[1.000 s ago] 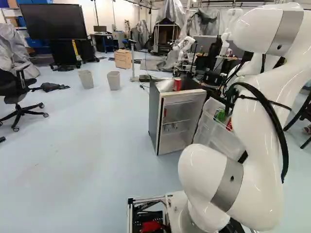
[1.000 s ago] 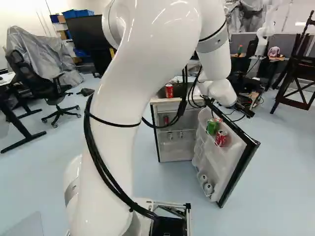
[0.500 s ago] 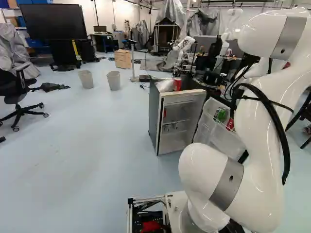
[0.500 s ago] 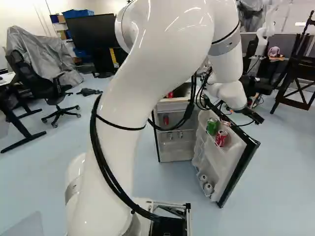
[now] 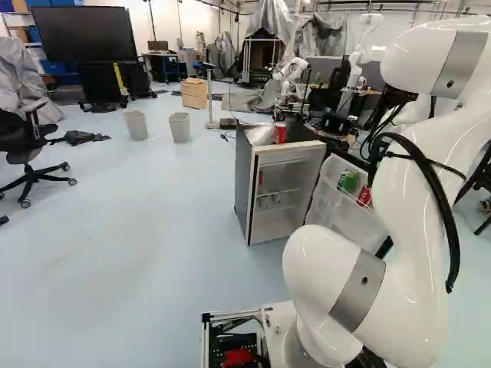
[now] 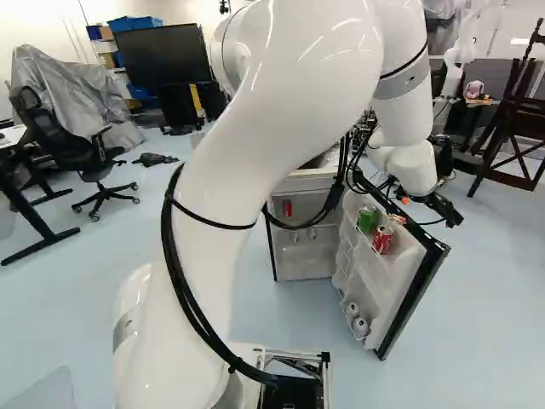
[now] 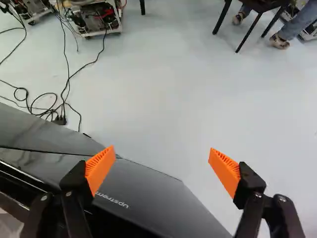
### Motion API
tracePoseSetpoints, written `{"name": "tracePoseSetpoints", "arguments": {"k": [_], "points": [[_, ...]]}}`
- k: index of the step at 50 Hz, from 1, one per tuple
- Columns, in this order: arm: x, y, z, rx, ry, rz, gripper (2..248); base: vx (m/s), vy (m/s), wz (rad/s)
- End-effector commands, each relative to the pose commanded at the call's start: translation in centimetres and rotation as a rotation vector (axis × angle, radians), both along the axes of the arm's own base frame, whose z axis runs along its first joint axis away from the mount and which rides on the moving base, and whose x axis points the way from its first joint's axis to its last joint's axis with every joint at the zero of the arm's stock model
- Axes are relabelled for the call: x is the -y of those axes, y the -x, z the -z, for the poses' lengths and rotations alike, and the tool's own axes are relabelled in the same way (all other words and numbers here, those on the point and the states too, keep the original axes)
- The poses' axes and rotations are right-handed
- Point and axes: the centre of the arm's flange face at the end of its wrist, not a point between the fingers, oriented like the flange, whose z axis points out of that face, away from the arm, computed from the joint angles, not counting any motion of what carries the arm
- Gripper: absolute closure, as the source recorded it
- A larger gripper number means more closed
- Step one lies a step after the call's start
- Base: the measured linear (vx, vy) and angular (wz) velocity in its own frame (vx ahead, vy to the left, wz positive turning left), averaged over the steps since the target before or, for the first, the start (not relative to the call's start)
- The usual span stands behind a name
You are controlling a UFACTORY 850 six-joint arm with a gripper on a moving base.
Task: Grab a drink from the fridge
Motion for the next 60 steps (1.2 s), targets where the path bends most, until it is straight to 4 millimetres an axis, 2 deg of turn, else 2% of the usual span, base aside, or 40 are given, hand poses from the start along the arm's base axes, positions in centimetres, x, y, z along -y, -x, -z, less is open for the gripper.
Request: {"name": "tracePoseSetpoints", "arguments": {"k": [43, 60], "points": [[-0.2, 0.2, 0.2, -0.027, -0.035, -0.001, 3, 0.000, 0.000, 0.000], [-0.6, 0.4, -1.5, -0.012, -0.017, -0.001, 3, 0.000, 0.000, 0.000]]}}
